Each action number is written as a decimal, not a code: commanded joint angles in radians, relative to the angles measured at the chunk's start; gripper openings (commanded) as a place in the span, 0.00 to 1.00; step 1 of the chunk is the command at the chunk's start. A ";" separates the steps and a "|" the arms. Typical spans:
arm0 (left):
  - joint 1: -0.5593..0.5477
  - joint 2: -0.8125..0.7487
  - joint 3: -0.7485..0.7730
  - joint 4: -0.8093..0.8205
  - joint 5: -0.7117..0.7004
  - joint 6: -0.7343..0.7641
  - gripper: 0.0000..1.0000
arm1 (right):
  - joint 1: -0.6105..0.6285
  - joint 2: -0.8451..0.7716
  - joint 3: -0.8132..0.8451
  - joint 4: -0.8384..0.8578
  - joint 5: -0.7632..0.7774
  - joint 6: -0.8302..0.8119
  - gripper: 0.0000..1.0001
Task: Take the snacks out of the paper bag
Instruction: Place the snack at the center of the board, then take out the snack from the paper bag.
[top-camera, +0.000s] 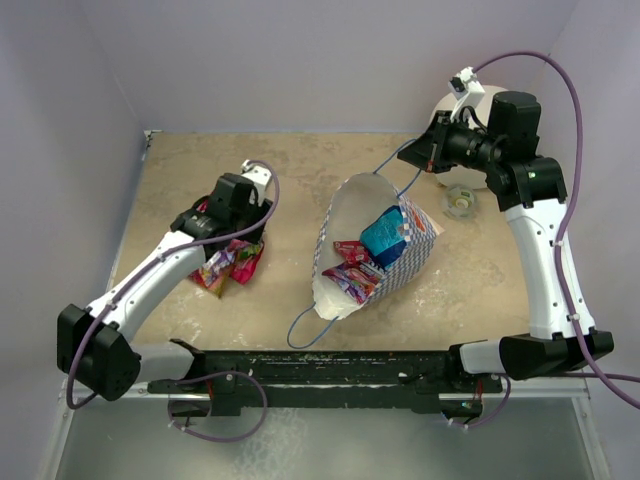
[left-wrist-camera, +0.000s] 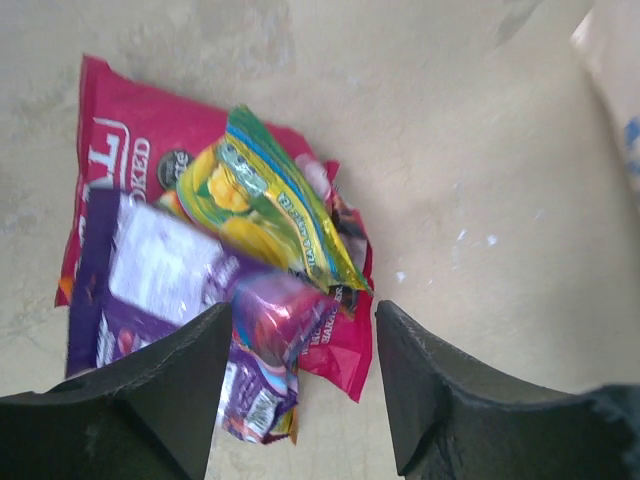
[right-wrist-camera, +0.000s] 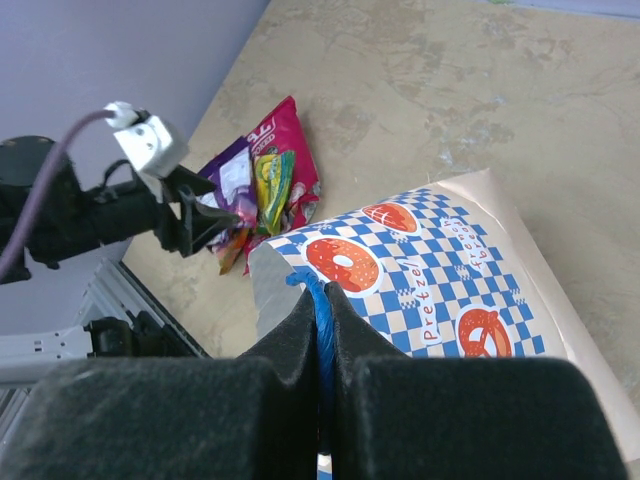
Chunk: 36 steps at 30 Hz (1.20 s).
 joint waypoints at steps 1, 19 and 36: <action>-0.001 -0.065 0.101 -0.016 0.076 -0.051 0.64 | 0.000 -0.008 0.011 0.026 -0.019 -0.007 0.00; -0.239 -0.248 0.164 0.072 0.367 -0.268 0.65 | 0.000 -0.064 -0.061 0.008 -0.046 -0.014 0.00; -0.907 -0.093 0.118 0.313 -0.197 -0.069 0.29 | 0.001 -0.050 0.087 -0.144 -0.009 -0.017 0.00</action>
